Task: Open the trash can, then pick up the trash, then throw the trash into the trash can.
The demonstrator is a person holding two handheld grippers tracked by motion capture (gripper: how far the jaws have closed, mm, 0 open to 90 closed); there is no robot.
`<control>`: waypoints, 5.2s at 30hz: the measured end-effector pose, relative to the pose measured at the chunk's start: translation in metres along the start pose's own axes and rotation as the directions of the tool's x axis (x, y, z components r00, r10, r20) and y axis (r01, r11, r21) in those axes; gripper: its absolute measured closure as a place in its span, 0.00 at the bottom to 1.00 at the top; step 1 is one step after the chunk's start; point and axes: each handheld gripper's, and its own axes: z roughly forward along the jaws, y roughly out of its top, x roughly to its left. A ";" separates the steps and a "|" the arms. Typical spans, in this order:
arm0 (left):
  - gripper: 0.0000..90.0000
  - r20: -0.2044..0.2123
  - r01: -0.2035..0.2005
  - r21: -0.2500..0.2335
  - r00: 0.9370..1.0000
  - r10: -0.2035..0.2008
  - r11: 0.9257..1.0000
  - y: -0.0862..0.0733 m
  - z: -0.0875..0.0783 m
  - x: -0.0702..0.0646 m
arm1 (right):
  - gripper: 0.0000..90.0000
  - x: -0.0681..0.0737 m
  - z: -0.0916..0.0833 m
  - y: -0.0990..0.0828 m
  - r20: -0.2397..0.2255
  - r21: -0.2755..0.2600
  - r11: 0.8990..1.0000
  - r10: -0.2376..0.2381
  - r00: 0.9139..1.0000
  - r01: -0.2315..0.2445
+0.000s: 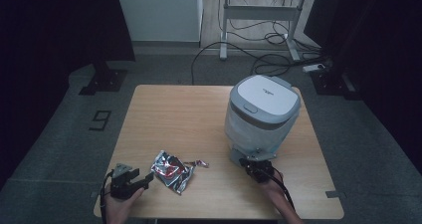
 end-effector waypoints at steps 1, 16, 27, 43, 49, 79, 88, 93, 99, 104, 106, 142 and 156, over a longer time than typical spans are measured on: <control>0.40 0.001 0.001 -0.001 1.000 -0.001 1.000 0.000 0.000 0.000 | 1.00 0.000 0.000 0.000 -0.002 0.003 1.000 0.001 1.000 -0.001; 0.40 0.001 0.000 0.002 1.000 0.000 1.000 0.000 0.000 0.001 | 1.00 -0.007 0.003 -0.005 -0.054 0.015 0.999 0.050 0.997 -0.049; 0.40 0.001 -0.001 0.002 1.000 0.001 1.000 0.000 0.000 0.001 | 1.00 -0.007 0.003 -0.005 -0.055 0.014 0.999 0.050 0.997 -0.050; 0.42 0.008 -0.007 -0.018 1.000 0.008 1.000 0.005 0.004 0.001 | 1.00 -0.006 0.003 -0.004 -0.049 0.016 0.999 0.044 0.998 -0.043; 0.46 0.013 -0.017 -0.009 1.000 0.017 1.000 0.011 0.018 0.003 | 1.00 -0.006 0.003 -0.004 -0.046 0.014 0.999 0.041 0.998 -0.041; 0.78 -0.092 -0.147 0.056 0.984 0.152 0.988 0.013 0.046 -0.011 | 1.00 -0.006 0.003 -0.005 -0.042 0.013 0.999 0.038 0.998 -0.038; 0.93 -0.059 -0.143 0.051 0.988 0.146 0.988 0.012 0.045 -0.010 | 1.00 -0.006 0.003 -0.005 -0.044 0.012 0.999 0.039 0.998 -0.039; 0.98 -0.031 -0.124 0.011 0.992 0.124 0.992 0.015 0.037 -0.010 | 1.00 -0.006 0.003 -0.005 -0.045 0.012 0.999 0.040 0.998 -0.040; 0.99 -0.004 -0.110 -0.029 0.994 0.109 0.994 0.019 0.029 -0.011 | 1.00 -0.006 0.003 -0.005 -0.046 0.012 0.999 0.041 0.998 -0.041; 0.99 0.010 -0.099 -0.052 0.995 0.100 0.994 0.022 0.023 -0.011 | 1.00 -0.006 0.003 -0.005 -0.047 0.013 0.999 0.041 0.998 -0.041; 0.99 0.017 -0.094 -0.054 0.995 0.095 0.994 0.023 0.021 -0.010 | 1.00 -0.006 0.003 -0.005 -0.051 0.013 0.999 0.044 0.998 -0.044; 1.00 0.098 -0.095 -0.116 0.989 0.107 0.989 0.043 0.001 -0.023 | 1.00 -0.008 0.003 -0.005 -0.058 0.011 0.999 0.050 0.997 -0.050; 1.00 0.119 -0.134 -0.134 0.981 0.151 0.982 0.077 -0.009 -0.040 | 1.00 -0.008 0.003 -0.005 -0.062 0.013 0.999 0.051 0.997 -0.050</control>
